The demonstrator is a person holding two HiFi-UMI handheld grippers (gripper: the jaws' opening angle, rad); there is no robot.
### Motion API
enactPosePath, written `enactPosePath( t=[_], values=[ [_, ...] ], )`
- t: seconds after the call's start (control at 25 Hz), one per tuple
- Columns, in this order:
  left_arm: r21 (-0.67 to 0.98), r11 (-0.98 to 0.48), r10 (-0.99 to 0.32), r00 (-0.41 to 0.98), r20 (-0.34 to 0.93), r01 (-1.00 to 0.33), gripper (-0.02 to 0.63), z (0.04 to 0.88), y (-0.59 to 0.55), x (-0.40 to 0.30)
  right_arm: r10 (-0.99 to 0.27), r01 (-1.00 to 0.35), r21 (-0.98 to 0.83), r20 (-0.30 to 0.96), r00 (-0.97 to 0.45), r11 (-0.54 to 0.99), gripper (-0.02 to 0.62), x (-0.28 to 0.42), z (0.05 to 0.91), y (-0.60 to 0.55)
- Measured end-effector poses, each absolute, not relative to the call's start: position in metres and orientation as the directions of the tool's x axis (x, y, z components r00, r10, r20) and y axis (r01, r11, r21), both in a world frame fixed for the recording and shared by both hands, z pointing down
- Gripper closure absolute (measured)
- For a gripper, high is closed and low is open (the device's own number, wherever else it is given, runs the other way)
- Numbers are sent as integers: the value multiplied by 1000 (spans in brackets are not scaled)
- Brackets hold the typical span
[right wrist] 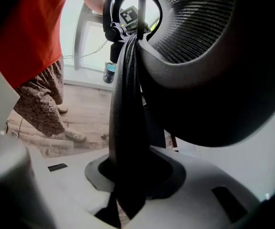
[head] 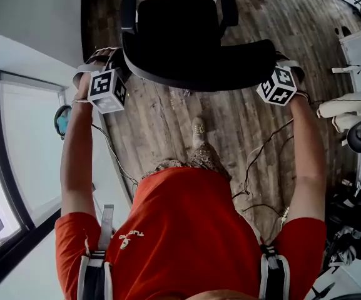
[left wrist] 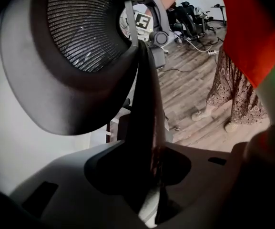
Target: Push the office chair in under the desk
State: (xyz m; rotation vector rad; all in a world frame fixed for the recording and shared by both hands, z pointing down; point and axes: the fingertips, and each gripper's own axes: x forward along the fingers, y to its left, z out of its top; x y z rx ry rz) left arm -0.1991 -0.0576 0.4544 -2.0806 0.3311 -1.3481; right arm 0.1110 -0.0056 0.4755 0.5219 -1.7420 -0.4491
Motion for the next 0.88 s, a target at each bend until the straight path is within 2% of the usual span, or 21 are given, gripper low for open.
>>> enactPosePath(
  t=[0.88],
  values=[
    [-581, -813, -537, 345, 770, 31, 469, 474, -214, -104, -509, -5, 522, 828, -235, 853, 480, 226, 492, -182]
  ],
)
